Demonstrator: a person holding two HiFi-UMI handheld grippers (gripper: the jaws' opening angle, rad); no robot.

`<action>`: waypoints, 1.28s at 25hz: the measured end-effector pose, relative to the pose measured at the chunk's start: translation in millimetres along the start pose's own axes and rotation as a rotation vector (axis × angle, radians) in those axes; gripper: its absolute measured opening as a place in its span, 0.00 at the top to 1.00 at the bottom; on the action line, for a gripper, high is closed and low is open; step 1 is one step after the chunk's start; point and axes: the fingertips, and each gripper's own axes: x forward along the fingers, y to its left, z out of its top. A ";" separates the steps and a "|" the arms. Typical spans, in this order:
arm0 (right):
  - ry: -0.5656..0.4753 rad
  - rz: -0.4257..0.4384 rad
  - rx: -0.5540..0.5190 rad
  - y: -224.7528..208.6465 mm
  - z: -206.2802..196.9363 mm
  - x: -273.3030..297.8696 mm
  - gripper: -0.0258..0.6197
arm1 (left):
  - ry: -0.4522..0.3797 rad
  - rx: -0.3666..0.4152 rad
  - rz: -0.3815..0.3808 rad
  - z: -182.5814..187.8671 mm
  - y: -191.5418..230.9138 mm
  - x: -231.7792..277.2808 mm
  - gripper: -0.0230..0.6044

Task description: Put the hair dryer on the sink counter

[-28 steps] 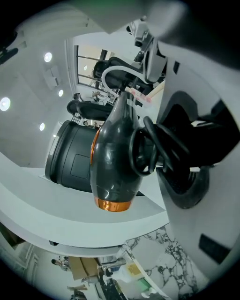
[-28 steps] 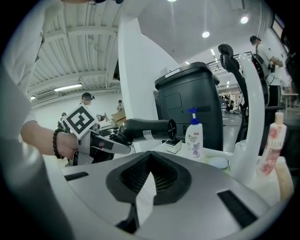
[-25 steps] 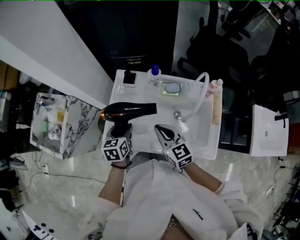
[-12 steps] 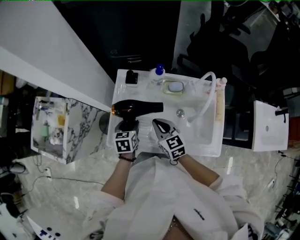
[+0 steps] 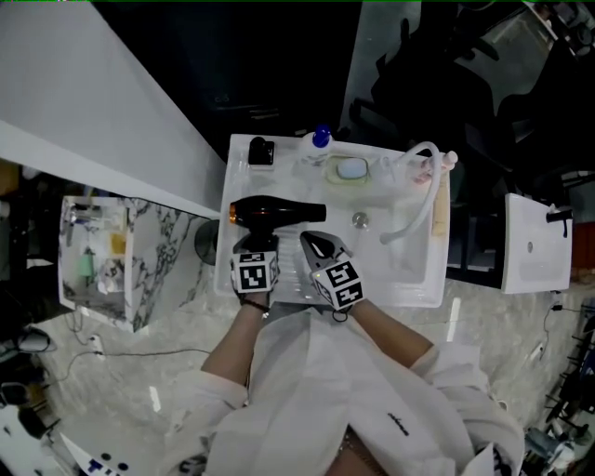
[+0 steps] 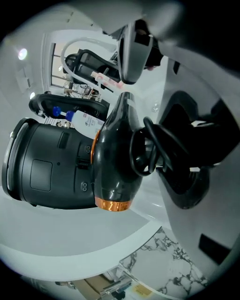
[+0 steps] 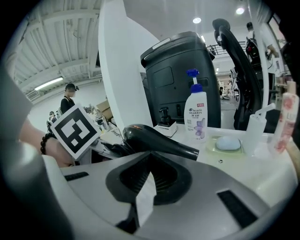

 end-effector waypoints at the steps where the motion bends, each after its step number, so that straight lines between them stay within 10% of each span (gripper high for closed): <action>1: 0.005 -0.002 0.001 -0.4 -1.6 2.0 0.93 | 0.011 0.005 0.002 -0.6 0.4 2.0 0.56; 32: 0.063 -0.045 0.036 -9.0 -25.6 25.7 0.93 | 0.168 0.103 -0.002 -29.0 8.1 55.2 0.56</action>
